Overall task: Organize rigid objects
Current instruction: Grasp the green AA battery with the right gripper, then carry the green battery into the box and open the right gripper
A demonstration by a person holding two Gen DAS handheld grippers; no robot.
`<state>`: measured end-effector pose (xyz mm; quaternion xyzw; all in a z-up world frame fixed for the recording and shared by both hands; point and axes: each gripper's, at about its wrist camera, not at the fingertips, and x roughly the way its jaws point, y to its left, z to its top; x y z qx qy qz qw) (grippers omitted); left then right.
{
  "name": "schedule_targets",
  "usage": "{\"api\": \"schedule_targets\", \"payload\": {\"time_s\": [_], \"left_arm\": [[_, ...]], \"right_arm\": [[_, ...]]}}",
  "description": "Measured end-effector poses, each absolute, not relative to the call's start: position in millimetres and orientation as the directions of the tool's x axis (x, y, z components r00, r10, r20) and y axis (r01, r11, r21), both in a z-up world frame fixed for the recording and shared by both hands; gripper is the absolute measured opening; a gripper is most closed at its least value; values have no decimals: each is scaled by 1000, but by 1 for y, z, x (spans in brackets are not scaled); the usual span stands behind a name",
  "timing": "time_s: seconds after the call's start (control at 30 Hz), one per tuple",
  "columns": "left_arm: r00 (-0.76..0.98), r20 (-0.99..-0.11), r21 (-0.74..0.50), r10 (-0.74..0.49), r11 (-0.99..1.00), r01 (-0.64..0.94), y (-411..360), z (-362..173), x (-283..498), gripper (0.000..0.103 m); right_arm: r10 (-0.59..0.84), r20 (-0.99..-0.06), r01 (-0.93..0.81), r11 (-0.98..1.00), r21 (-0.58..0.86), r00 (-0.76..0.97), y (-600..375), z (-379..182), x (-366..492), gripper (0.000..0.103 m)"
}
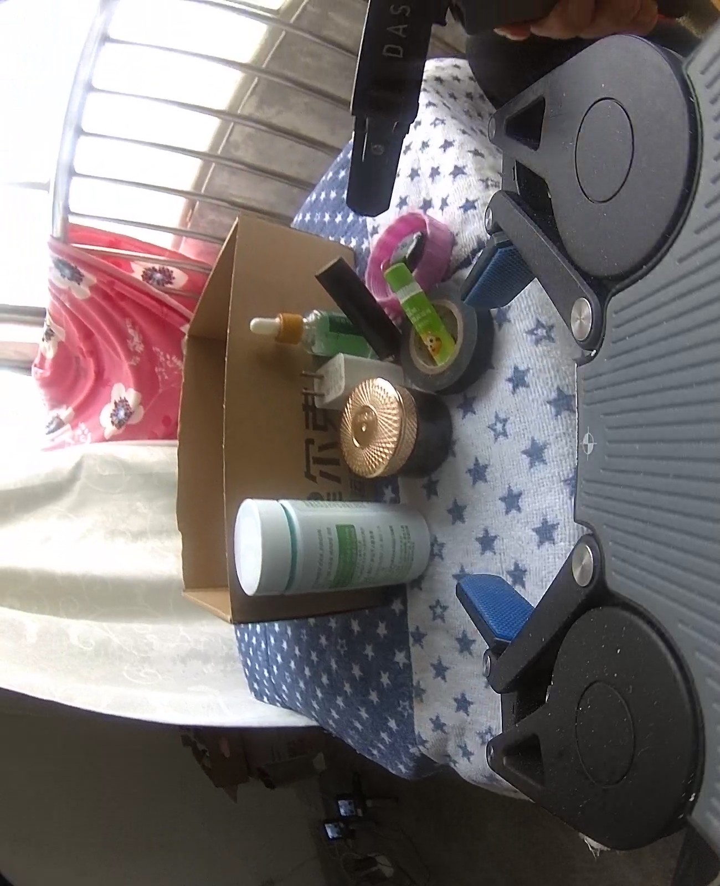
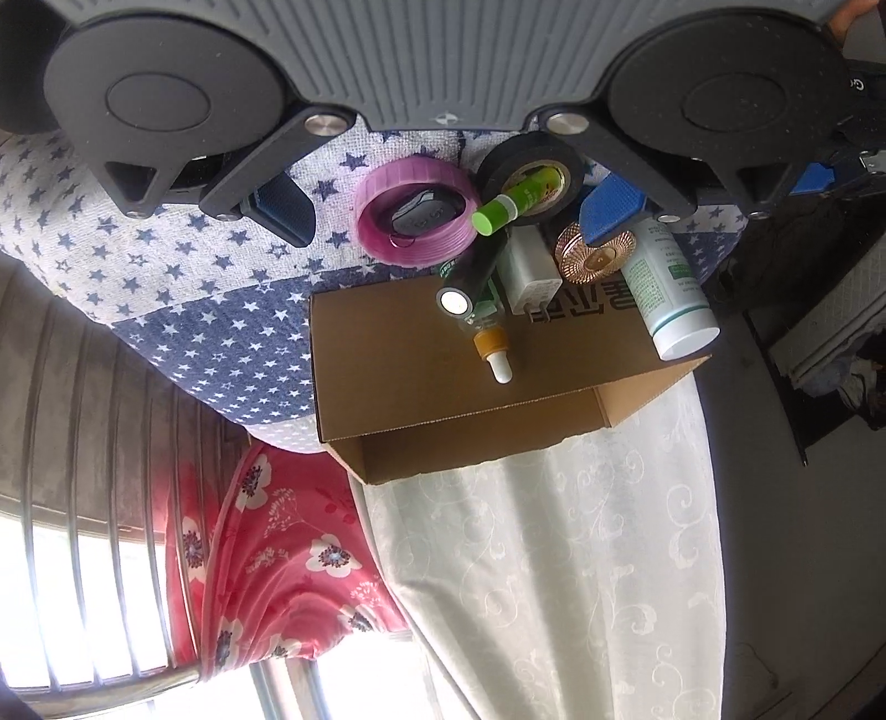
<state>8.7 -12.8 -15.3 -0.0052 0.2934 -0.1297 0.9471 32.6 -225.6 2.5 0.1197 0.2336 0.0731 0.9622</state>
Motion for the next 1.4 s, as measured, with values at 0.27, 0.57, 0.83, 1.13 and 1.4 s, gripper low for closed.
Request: {"api": "schedule_targets", "payload": {"time_s": [0.27, 0.57, 0.83, 1.13, 1.4], "left_arm": [[772, -525, -8, -359, 909, 417, -49, -20, 19, 86], [718, -571, 9, -398, 871, 491, -69, -30, 40, 53], [693, -594, 8, -409, 858, 513, -73, -34, 50, 38], [702, -593, 5, -395, 870, 493, -68, -32, 59, 38], [723, -586, 18, -365, 887, 462, -63, -32, 64, 23]], "right_arm": [[367, -397, -182, 884, 432, 841, -238, -11, 55, 84], [431, -436, -205, 856, 475, 790, -233, -30, 77, 48], [477, -424, -227, 826, 516, 770, -238, -32, 87, 28], [582, -354, -315, 750, 581, 732, -236, -25, 92, 28], [632, -376, -344, 724, 598, 678, -226, -29, 104, 28]]}}
